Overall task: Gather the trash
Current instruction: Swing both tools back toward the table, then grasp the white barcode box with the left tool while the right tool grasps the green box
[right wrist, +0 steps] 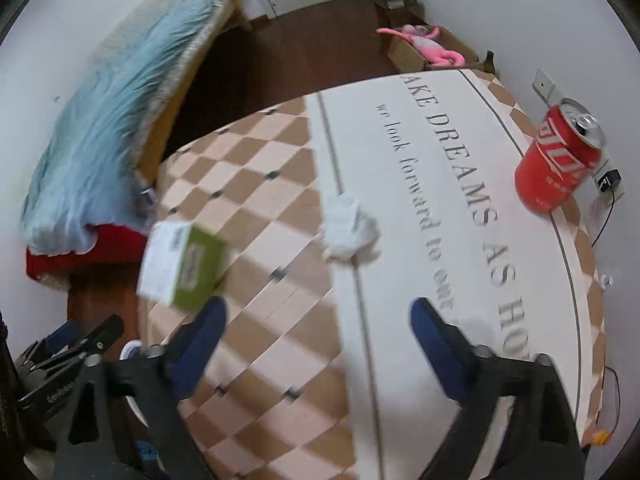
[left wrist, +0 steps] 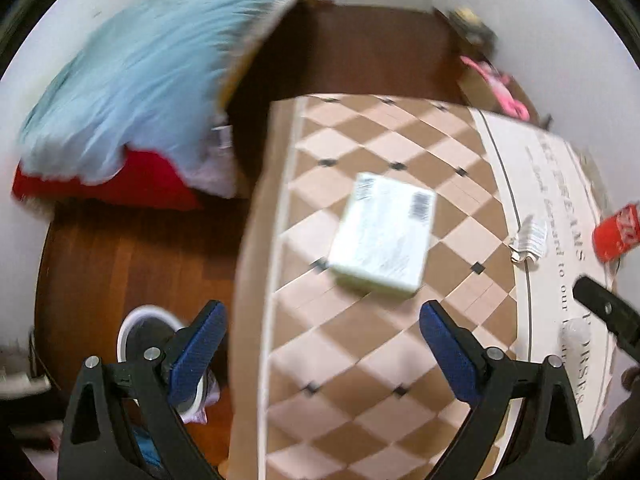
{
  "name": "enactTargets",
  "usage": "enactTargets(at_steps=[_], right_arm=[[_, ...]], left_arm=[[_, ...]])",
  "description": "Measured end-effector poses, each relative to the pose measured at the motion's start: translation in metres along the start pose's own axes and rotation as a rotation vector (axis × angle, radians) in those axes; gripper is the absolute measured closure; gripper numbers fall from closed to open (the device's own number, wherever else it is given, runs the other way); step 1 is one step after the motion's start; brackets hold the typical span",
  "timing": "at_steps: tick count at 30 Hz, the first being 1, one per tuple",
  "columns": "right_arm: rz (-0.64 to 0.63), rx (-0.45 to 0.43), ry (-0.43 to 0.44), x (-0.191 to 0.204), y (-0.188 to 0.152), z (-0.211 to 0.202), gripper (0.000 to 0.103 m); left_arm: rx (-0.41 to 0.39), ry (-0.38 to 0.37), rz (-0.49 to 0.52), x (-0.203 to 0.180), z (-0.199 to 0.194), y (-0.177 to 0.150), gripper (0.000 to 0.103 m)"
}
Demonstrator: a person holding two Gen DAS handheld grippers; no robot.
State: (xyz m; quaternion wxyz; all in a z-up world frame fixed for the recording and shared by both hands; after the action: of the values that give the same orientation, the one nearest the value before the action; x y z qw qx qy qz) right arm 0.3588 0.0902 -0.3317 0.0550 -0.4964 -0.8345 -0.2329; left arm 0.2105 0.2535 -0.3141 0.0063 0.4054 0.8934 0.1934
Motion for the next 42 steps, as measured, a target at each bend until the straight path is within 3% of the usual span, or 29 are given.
enactTargets(at_steps=[5, 10, 13, 14, 15, 25, 31, 35, 42], right_arm=[[0.010, 0.039, -0.023, -0.016, 0.030, 0.042, 0.030], [0.032, 0.090, -0.015, -0.021, 0.040, 0.081, 0.039], [0.041, 0.108, -0.009, -0.023, 0.041, 0.097, 0.056], [0.038, 0.102, -0.019, -0.024, 0.042, 0.100, 0.059], [0.034, 0.095, -0.019, -0.023, 0.042, 0.101, 0.060], [-0.012, 0.043, 0.007, -0.002, 0.039, 0.075, 0.065], [-0.100, 0.002, 0.082, 0.049, 0.026, 0.033, 0.065], [-0.169, -0.010, 0.153, 0.099, 0.008, 0.013, 0.065], [-0.307, 0.033, 0.291, 0.213, -0.056, 0.002, 0.065]], left_arm=[[0.059, -0.018, 0.131, -0.039, 0.036, 0.026, 0.005], [0.135, -0.020, 0.179, -0.056, 0.069, 0.034, 0.005], [0.162, -0.015, 0.176, -0.056, 0.083, 0.033, 0.008], [0.158, -0.021, 0.164, -0.055, 0.084, 0.033, 0.021], [0.155, -0.016, 0.154, -0.052, 0.084, 0.033, 0.025], [0.029, -0.032, 0.081, -0.034, 0.039, 0.034, 0.027], [-0.081, -0.058, 0.008, 0.006, -0.019, 0.032, 0.027], [-0.146, -0.060, -0.060, 0.057, -0.056, 0.022, 0.027], [-0.165, 0.028, -0.193, 0.171, -0.084, -0.036, 0.027]])
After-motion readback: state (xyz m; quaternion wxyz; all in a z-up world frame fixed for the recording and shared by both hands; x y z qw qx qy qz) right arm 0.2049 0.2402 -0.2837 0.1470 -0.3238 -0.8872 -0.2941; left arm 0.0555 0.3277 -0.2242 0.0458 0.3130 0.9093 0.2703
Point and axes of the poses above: each gripper's, at about its wrist camera, not at the fingertips, and z roughly the way its jaws point, x to its left, y to its top, the point moved 7 cm from there along z, roughly the way its jaws point, and after that the axes turned 4 degrees about y, right-handed, at the moved point
